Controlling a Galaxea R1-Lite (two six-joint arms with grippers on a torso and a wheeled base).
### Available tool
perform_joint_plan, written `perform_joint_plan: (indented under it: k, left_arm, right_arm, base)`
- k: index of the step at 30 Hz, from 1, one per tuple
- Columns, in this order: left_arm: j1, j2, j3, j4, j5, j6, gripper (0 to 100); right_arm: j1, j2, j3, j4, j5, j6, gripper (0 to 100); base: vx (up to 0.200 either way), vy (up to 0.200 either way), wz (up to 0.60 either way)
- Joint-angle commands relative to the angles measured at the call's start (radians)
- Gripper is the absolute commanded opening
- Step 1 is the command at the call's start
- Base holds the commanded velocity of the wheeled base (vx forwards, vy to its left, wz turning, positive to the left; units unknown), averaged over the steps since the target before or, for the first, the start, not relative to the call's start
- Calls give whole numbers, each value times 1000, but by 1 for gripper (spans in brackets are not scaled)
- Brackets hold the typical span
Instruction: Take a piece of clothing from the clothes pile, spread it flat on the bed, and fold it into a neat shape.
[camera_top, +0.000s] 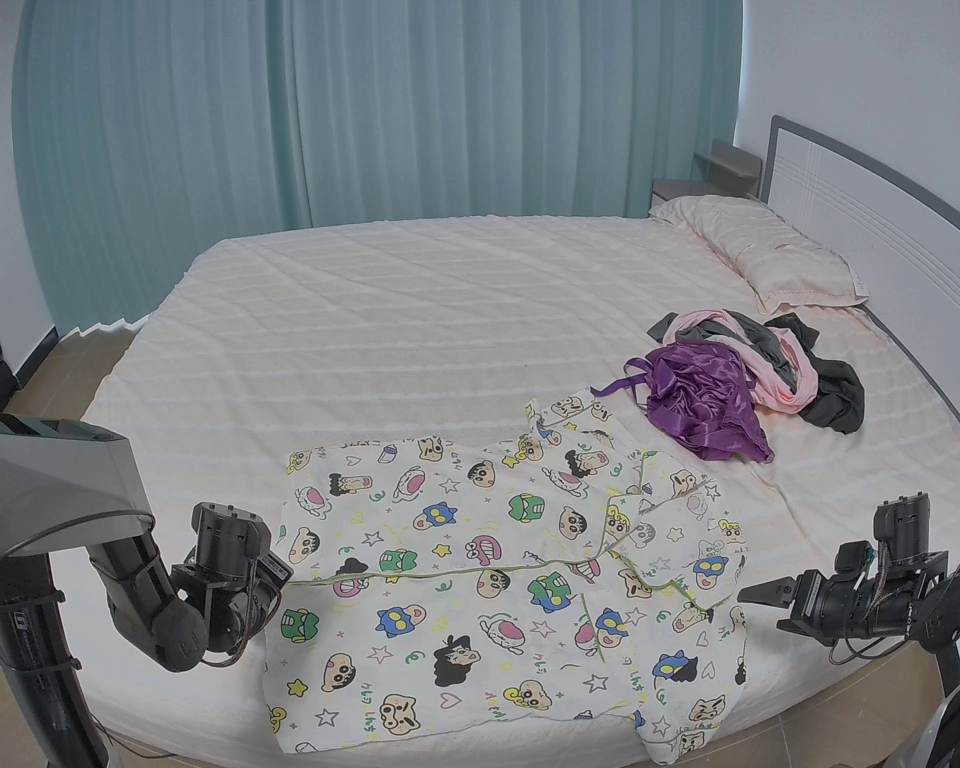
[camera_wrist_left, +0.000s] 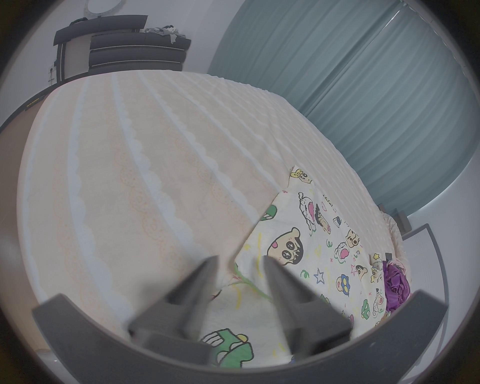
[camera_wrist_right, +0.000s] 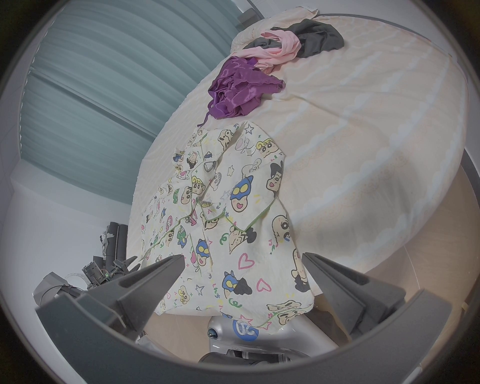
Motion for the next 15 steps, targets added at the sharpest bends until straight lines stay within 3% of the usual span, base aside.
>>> perform_joint_plan:
  k: [1,6,15]
  left_arm:
    - [1,0,4,0,2,-1,100]
    - [24,-58,10,1,-4,-3,100]
    - [33,-141,45,-12,-83,24,100]
  right_arm:
    - [1,-2,0,0,-1,-1,100]
    - [-1,-10,0,-2,-1,-1,100]
    - [1,-8,0,-2,-1,-2,100]
  base:
    - [0,0,0]
    - [0,0,0]
    - [0,0,0]
